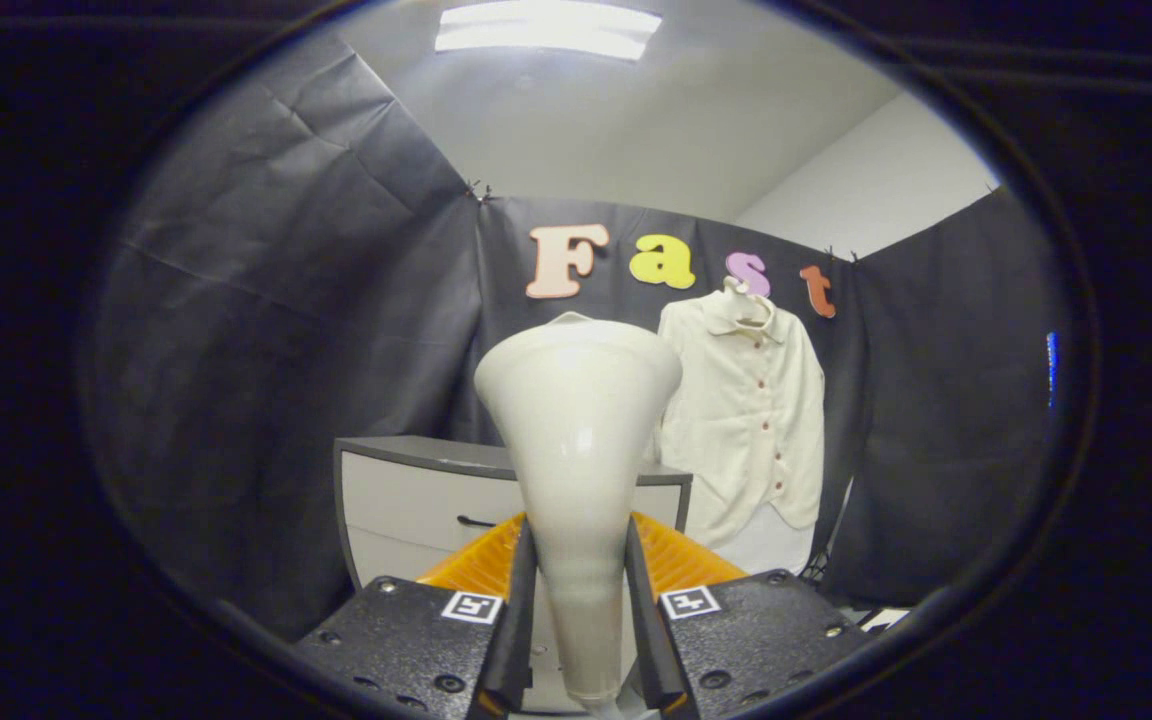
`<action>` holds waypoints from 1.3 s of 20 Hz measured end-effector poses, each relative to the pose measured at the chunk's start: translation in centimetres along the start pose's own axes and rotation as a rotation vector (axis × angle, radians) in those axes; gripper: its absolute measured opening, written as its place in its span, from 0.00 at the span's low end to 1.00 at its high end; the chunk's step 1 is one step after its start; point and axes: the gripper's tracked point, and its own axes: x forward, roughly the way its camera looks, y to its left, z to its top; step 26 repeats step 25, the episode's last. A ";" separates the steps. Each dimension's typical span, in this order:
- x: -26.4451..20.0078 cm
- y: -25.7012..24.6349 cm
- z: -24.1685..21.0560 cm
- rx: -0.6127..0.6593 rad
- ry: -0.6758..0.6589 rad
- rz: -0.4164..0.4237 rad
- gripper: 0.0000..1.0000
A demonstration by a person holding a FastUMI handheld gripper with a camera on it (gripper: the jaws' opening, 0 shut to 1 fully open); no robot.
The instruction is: Iron the clothes twice with a garment steamer, once on the left side and once on the right side.
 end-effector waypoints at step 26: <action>-1.3 -1.3 -5.3 -0.022 0.088 -0.096 0.44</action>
